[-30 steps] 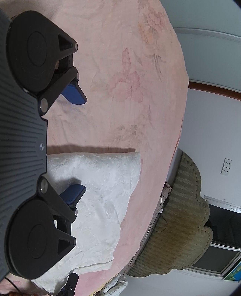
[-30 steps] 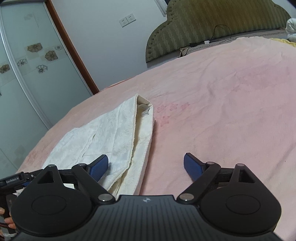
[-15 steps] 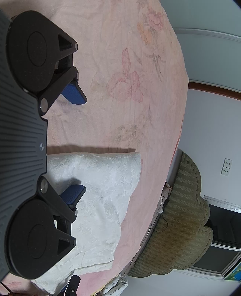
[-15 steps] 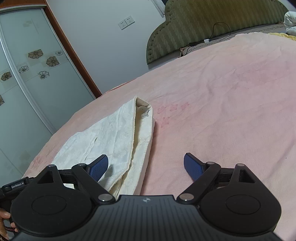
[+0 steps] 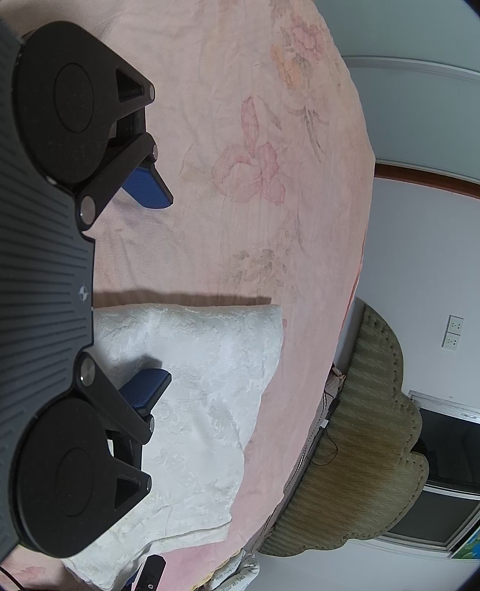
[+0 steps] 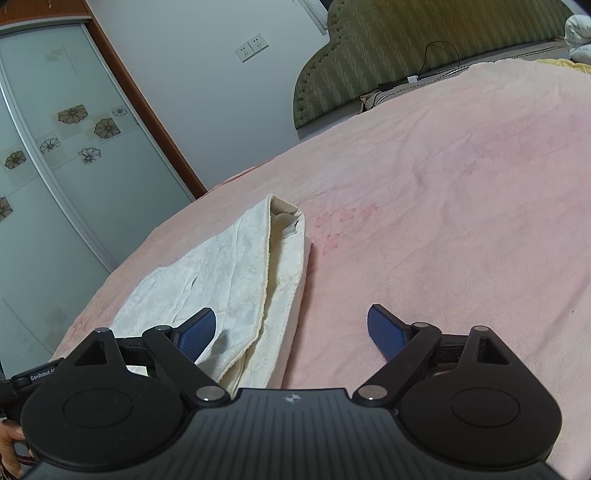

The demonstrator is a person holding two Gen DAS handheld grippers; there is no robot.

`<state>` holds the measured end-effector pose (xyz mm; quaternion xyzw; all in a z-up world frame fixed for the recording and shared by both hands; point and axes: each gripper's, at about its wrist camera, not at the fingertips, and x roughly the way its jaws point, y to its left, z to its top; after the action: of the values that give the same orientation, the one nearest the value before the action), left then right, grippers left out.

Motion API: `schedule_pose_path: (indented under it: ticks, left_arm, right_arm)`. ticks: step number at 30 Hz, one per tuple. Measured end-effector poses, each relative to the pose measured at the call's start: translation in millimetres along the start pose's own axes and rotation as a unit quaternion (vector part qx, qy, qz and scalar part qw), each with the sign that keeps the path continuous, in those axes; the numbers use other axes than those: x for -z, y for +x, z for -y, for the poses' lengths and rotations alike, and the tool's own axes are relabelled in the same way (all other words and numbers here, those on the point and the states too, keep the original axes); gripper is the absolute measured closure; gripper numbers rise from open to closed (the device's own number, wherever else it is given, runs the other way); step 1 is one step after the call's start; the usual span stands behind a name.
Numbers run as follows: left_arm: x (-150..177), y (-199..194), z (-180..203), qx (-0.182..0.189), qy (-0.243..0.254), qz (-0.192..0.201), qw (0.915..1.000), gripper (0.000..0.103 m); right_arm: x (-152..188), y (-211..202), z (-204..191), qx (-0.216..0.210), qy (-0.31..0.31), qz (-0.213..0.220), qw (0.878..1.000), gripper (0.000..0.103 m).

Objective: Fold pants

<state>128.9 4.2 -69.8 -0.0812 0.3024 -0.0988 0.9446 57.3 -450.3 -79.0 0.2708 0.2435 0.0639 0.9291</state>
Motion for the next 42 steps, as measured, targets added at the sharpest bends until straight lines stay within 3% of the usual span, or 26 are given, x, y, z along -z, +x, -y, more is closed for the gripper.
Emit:
schedule_pose_path:
  ticks: [5, 9, 12, 15, 19, 22, 23, 24, 25, 26, 28, 30, 34, 36, 42]
  left_arm:
    - [-4.6, -1.3, -4.7, 0.020, -0.005, -0.013, 0.9997, 0.012]
    - [-22.8, 5.1, -14.6, 0.104, 0.000, -0.061, 0.9927, 0.016]
    - [-37.3, 21.1, -21.6, 0.190, -0.008, -0.116, 0.9747, 0.016]
    - [-43.8, 40.9, -27.6, 0.248, -0.028, -0.151, 0.9565, 0.015]
    - [-44.7, 59.1, -31.4, 0.298, -0.054, -0.163, 0.9389, 0.013]
    - [-44.1, 69.4, -30.8, 0.317, -0.079, -0.170, 0.9298, 0.014]
    - [-43.4, 70.8, -29.4, 0.315, -0.086, -0.171, 0.9295, 0.016]
    - [-42.6, 71.0, -26.6, 0.310, -0.084, -0.172, 0.9312, 0.024]
    - [-42.6, 71.1, -22.2, 0.299, -0.072, -0.172, 0.9359, 0.041]
    - [-41.3, 69.5, -17.6, 0.280, -0.055, -0.169, 0.9433, 0.051]
    - [-44.1, 65.7, -11.7, 0.259, -0.032, -0.158, 0.9525, 0.073]
    - [-42.8, 58.3, -10.7, 0.254, -0.036, -0.141, 0.9563, 0.085]
    - [-46.5, 31.4, 8.3, 0.232, 0.032, -0.075, 0.9693, 0.089]
    - [-52.8, 20.6, 17.2, 0.225, 0.061, -0.050, 0.9712, 0.090]
    - [-94.8, 24.3, 7.6, 0.185, 0.060, 0.001, 0.9809, 0.089]
  right_arm:
    - [-2.2, 1.7, 3.4, -0.028, 0.008, -0.009, 1.000, 0.006]
    - [-13.3, 10.8, 5.8, -0.087, -0.003, -0.060, 0.994, 0.005]
    - [-24.7, 21.6, 8.2, -0.122, 0.000, -0.103, 0.987, 0.004]
    - [-35.8, 38.0, 16.4, -0.181, 0.035, -0.135, 0.974, 0.004]
    - [-48.0, 64.6, 11.0, -0.209, 0.026, -0.164, 0.964, 0.005]
    - [-54.3, 82.7, 1.5, -0.208, 0.015, -0.177, 0.962, 0.012]
    - [-54.4, 87.2, -1.6, -0.206, 0.012, -0.179, 0.962, 0.024]
    - [-54.1, 92.0, -4.2, -0.201, 0.012, -0.180, 0.963, 0.045]
    - [-52.9, 95.4, -5.7, -0.191, 0.013, -0.181, 0.965, 0.057]
    - [-49.8, 97.1, -4.9, -0.183, 0.020, -0.181, 0.966, 0.065]
    - [-43.6, 94.6, -1.9, -0.186, 0.035, -0.169, 0.967, 0.069]
    - [-39.3, 88.3, -4.7, -0.186, 0.037, -0.158, 0.969, 0.077]
    - [-47.2, 76.7, -24.0, -0.184, 0.001, -0.138, 0.973, 0.080]
    - [-58.5, 72.5, -38.2, -0.189, -0.029, -0.126, 0.973, 0.080]
    - [-100.6, 100.9, -79.4, -0.211, -0.088, -0.094, 0.969, 0.081]
